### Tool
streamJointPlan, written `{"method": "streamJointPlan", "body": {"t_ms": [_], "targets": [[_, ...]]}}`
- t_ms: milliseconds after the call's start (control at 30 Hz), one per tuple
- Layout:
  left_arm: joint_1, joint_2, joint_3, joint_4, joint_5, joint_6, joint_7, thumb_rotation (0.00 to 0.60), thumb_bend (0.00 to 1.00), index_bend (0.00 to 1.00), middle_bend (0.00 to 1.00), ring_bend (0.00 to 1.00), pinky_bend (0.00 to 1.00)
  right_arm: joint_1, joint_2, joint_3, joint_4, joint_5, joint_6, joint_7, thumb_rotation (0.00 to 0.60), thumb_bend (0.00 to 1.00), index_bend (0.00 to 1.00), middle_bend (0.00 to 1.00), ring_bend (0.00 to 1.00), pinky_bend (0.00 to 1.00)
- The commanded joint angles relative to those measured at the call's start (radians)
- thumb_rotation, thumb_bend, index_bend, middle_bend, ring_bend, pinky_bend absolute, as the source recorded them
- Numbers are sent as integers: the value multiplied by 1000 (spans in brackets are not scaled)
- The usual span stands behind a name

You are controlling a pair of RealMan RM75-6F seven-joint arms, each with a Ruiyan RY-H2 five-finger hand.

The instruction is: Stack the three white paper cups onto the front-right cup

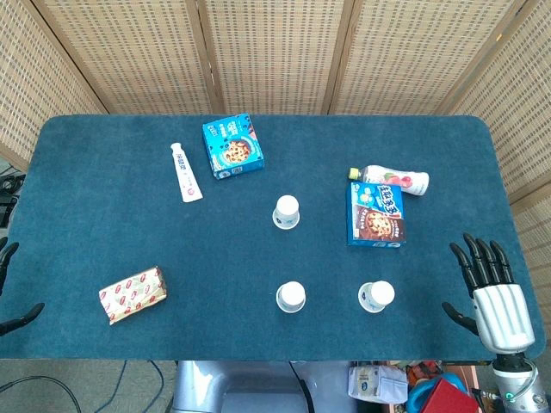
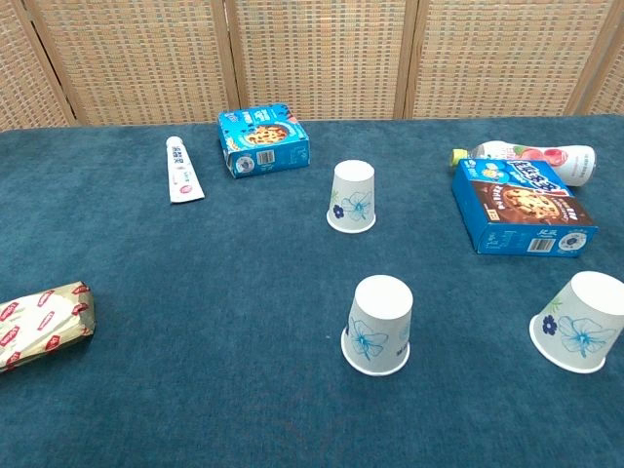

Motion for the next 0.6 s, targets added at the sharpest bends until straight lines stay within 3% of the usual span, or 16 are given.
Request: {"method": "streamJointPlan", "body": {"t_ms": [33, 300, 400, 600], "targets": [[3, 0, 3, -1, 4, 4, 0, 600, 179, 0, 0, 0, 0, -2, 1, -3, 0, 0, -1, 0, 600, 0, 0, 0, 0, 0], [6, 0, 1, -3, 9, 14, 1, 600, 180, 0, 0, 0, 0, 17, 7, 12, -6, 6, -16, 36, 600, 0, 0, 0, 0, 0], [-1, -2, -4, -5, 2, 3, 8, 600, 181, 0, 0, 0, 0, 76, 23, 40, -14, 6, -85, 46, 600, 0, 0, 0, 0, 0], [-18, -9, -15, -13, -13, -23, 41, 600, 181, 0, 0, 0, 0, 287, 44, 123, -46, 58, -367, 94, 600, 0, 31, 0, 0, 0]]}}
